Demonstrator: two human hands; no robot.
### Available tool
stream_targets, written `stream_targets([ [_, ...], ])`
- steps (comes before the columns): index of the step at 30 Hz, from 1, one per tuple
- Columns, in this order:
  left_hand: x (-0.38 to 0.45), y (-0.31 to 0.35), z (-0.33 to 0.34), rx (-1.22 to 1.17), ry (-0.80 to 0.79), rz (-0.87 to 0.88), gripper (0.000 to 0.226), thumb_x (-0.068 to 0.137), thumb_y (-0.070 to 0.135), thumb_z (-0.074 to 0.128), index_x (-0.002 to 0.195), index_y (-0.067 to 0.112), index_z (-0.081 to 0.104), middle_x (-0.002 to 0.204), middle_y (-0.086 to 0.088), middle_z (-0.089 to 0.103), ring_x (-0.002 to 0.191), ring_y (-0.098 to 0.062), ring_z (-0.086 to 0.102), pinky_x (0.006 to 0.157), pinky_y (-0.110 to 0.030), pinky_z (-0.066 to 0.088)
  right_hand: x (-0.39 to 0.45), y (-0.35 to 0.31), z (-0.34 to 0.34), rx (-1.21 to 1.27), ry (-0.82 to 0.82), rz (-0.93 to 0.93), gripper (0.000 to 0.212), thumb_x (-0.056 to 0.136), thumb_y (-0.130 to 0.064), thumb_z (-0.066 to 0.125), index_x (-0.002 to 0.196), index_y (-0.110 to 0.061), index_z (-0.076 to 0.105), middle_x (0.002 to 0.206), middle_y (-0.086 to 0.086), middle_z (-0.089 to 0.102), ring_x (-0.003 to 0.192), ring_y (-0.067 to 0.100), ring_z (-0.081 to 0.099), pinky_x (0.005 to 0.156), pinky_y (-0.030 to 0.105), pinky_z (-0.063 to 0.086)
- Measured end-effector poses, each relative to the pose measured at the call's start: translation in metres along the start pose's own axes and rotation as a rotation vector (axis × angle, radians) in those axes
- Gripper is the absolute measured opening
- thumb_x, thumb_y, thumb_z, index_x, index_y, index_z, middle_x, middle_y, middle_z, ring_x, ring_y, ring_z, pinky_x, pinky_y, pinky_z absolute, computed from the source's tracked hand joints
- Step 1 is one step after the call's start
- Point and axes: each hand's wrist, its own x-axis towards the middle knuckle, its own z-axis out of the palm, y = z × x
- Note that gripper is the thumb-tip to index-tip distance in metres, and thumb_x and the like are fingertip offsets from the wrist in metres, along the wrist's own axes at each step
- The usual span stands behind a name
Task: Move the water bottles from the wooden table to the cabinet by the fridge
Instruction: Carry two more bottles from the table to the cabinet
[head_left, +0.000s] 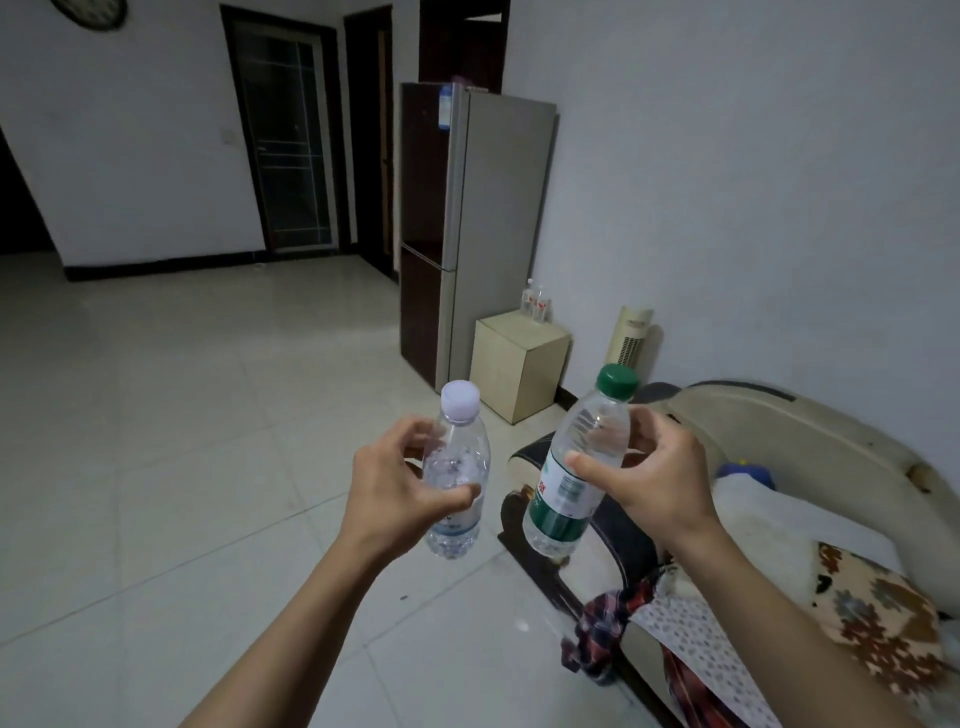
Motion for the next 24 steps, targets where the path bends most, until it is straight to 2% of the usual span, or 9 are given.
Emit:
stream_targets([
  [6,0.082,-0.054,0.002,0.016,-0.025,-0.016,0.049,0.049,0.027,0.091,0.091,0.026,0.067,0.086,0.012,0.071,0.078,-0.009,0.068,0.066,-0.022,0.056,0.080,0.020,0.060,0.005,-0.054,0.010,0.047,0.062,-0.033,0.091,0.102,-0.025,0.069,0.094,-0.012,0.074,0.085,0.000,0.070,0.071,0.022,0.060],
  [10,0.153,-0.085,0.014,0.044,-0.016,-0.007,0.049,0.049,0.027,0.092,0.091,0.029,0.066,0.085,0.013,0.071,0.078,-0.007,0.068,0.067,-0.022,0.056,0.150,0.049,0.099,0.045,-0.038,0.017,0.059,0.055,-0.053,0.086,0.105,-0.026,0.069,0.100,-0.009,0.074,0.092,0.010,0.071,0.076,0.036,0.062],
  [12,0.191,-0.097,0.021,0.059,-0.007,0.008,0.047,0.049,0.024,0.093,0.088,0.030,0.066,0.083,0.013,0.071,0.076,-0.008,0.068,0.067,-0.025,0.056,0.187,0.062,0.115,0.055,-0.028,0.011,0.063,0.055,-0.057,0.084,0.107,-0.026,0.068,0.102,-0.009,0.073,0.095,0.012,0.070,0.077,0.037,0.062],
  [16,0.269,-0.111,0.030,0.100,-0.002,0.035,0.047,0.049,0.024,0.093,0.084,0.034,0.062,0.081,0.014,0.070,0.077,-0.009,0.067,0.070,-0.026,0.055,0.269,0.077,0.143,0.059,-0.033,0.010,0.055,0.061,-0.042,0.089,0.108,-0.023,0.068,0.102,-0.010,0.073,0.093,0.010,0.069,0.075,0.029,0.062],
  [18,0.304,-0.120,0.031,0.092,0.027,0.046,0.044,0.049,0.027,0.088,0.082,0.036,0.060,0.081,0.014,0.069,0.078,-0.009,0.067,0.070,-0.025,0.055,0.307,0.081,0.155,0.052,-0.036,0.000,0.054,0.061,-0.041,0.090,0.107,-0.024,0.068,0.101,-0.012,0.072,0.092,0.007,0.069,0.075,0.026,0.060],
  [24,0.395,-0.159,0.034,0.068,0.054,0.012,0.039,0.049,0.030,0.085,0.080,0.029,0.062,0.079,0.010,0.070,0.074,-0.013,0.066,0.070,-0.032,0.057,0.398,0.101,0.185,0.054,-0.027,0.017,0.052,0.059,-0.039,0.089,0.105,-0.024,0.070,0.099,-0.011,0.074,0.090,0.006,0.071,0.077,0.035,0.062],
])
